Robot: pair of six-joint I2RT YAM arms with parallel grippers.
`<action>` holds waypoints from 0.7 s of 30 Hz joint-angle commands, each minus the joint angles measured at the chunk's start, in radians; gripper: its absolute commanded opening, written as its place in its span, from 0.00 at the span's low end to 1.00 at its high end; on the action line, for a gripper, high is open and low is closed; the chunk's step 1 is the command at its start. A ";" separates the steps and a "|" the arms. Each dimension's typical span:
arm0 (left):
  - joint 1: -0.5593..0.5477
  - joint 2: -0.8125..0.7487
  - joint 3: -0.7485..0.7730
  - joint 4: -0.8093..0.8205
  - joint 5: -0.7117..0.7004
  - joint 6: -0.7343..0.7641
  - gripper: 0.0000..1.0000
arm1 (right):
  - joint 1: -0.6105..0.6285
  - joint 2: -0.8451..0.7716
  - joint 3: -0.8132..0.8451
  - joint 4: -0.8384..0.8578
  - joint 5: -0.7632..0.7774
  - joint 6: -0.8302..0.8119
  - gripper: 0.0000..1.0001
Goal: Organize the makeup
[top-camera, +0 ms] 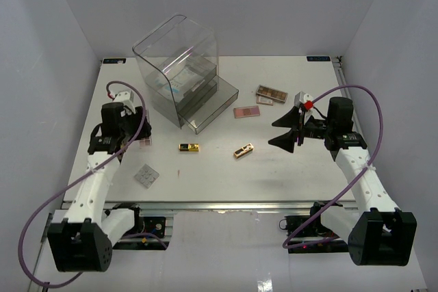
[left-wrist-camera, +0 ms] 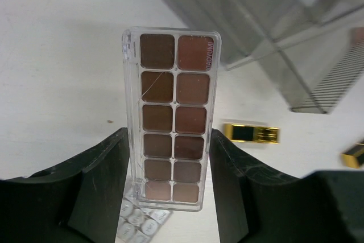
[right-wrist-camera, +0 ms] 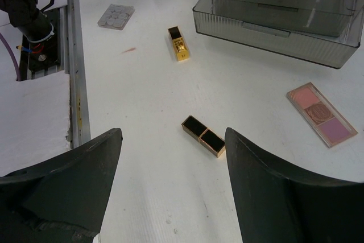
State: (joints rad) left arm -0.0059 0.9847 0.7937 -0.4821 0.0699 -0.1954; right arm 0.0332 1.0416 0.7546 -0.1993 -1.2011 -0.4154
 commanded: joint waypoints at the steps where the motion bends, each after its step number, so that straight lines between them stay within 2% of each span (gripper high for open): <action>1: 0.004 -0.193 -0.030 0.006 0.196 -0.188 0.28 | -0.012 -0.025 -0.009 0.034 0.009 -0.014 0.79; 5: -0.037 -0.306 -0.042 0.012 0.307 -0.250 0.27 | -0.018 -0.025 -0.007 0.032 0.029 -0.022 0.79; 11: -0.255 -0.310 -0.002 0.046 0.276 -0.327 0.25 | -0.033 -0.025 -0.006 0.032 0.070 -0.040 0.80; 15: -0.488 -0.221 0.053 0.071 0.114 -0.325 0.25 | -0.070 -0.014 -0.004 0.029 0.078 -0.046 0.80; 19: -0.796 -0.003 0.191 0.060 -0.220 -0.220 0.27 | -0.097 0.006 -0.007 0.027 0.080 -0.046 0.80; 20: -0.856 0.086 0.253 0.042 -0.300 -0.193 0.28 | -0.100 0.011 -0.006 0.026 0.080 -0.046 0.80; 21: -0.868 0.150 0.302 0.024 -0.335 -0.162 0.29 | -0.109 0.014 -0.006 0.025 0.079 -0.046 0.80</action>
State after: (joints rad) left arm -0.7144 0.9249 0.9142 -0.4612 0.0495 -0.4666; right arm -0.0509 1.0408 0.7540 -0.1993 -1.1230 -0.4466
